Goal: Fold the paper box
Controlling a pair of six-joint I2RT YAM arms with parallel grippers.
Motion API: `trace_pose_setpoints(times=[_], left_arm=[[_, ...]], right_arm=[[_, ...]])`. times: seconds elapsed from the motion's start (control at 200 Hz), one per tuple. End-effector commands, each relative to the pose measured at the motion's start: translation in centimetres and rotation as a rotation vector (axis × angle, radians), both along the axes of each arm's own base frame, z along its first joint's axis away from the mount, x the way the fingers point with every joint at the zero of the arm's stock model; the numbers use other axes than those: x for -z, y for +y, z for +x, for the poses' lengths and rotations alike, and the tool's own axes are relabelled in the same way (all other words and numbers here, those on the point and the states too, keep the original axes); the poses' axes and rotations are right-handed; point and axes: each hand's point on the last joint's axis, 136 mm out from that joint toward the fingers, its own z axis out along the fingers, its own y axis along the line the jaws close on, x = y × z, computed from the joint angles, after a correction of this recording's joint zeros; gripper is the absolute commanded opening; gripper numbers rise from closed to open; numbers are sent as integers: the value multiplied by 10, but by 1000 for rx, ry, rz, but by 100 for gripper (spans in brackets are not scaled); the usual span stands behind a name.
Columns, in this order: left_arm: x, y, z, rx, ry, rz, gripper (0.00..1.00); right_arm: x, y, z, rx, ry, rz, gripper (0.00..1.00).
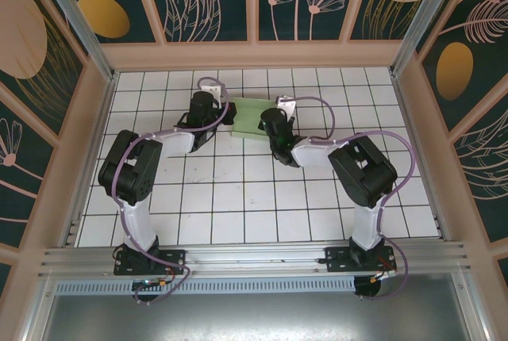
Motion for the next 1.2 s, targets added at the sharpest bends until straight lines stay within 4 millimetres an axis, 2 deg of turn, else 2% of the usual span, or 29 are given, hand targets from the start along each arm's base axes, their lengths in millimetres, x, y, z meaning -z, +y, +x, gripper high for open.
trace_pose_setpoints(times=[0.0, 0.09, 0.115, 0.375, 0.661, 0.806, 0.911, 1.086, 1.196], left_arm=[[-9, -4, -12, 20, -8, -51, 0], [-17, -4, -17, 28, -48, -70, 0], [-8, -2, -23, 29, -34, -62, 0], [11, 6, -49, 13, -60, -57, 0], [28, 16, -59, -7, -68, -22, 0], [38, 15, -63, -3, -49, -39, 0], [40, 17, -63, -16, -44, -36, 0], [42, 21, -59, -34, -48, -4, 0], [46, 25, -60, -47, -44, 16, 0]], right_arm=[[17, -3, -12, 0, -20, 0, 0], [16, -2, -23, -25, -71, -18, 0], [15, -2, -25, -29, -86, -21, 0], [21, 3, -44, -65, -139, -74, 0], [35, 16, -59, -132, -184, -72, 0], [33, 18, -64, -141, -204, -69, 3], [19, 20, -66, -150, -233, -71, 14], [-4, 20, -71, -189, -284, -78, 46], [-14, 18, -81, -223, -305, -65, 60]])
